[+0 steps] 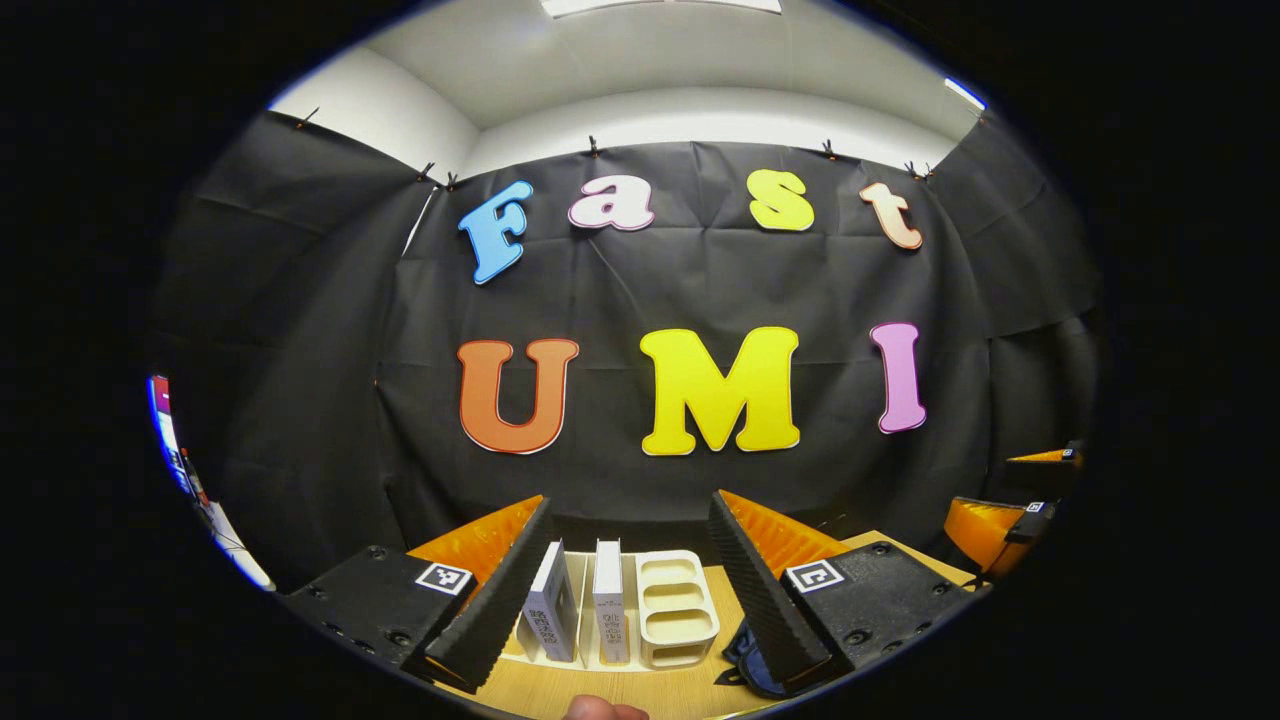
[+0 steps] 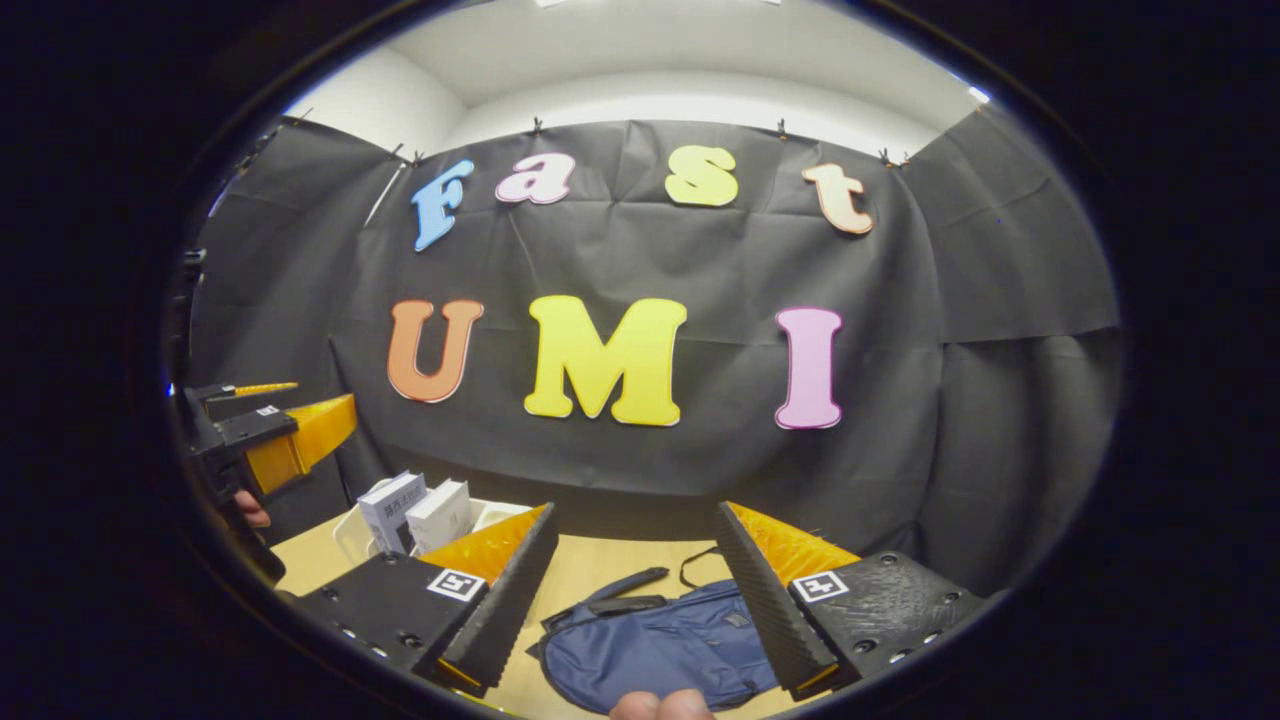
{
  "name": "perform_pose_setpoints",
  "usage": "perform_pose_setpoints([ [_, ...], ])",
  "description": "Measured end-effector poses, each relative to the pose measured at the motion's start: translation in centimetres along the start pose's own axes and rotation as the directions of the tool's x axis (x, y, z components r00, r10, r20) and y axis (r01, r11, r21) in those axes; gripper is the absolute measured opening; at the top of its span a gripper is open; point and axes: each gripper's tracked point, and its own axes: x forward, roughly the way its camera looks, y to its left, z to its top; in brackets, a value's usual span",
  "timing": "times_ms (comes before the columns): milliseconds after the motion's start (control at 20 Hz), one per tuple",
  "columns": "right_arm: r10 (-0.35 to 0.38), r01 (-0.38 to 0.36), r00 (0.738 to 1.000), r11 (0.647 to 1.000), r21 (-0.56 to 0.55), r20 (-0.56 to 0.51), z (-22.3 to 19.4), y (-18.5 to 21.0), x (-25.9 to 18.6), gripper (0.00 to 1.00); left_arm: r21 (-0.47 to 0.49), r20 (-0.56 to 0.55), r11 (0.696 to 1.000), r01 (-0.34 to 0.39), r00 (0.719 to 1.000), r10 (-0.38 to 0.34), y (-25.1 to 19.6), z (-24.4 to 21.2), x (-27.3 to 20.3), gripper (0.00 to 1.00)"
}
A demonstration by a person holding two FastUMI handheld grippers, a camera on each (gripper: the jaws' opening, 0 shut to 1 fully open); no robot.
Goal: Open the schoolbag, grab two books from the bookshelf and put them into the schoolbag.
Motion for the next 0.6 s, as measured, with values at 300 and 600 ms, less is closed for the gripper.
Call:
perform_pose_setpoints([
  [300,0.0,0.0,1.0,1.0,-0.009,-0.017,-0.8,0.2,-0.2,0.95,-0.002,0.002,1.0,-0.001,1.0,0.001,-0.1,0.0,-0.2,0.98],
  [600,0.021,-0.023,0.998,0.999,-0.029,-0.065,-3.0,0.9,-0.3,0.95,0.003,0.008,1.0,0.0,1.0,0.0,-0.2,0.3,-0.9,0.98],
])
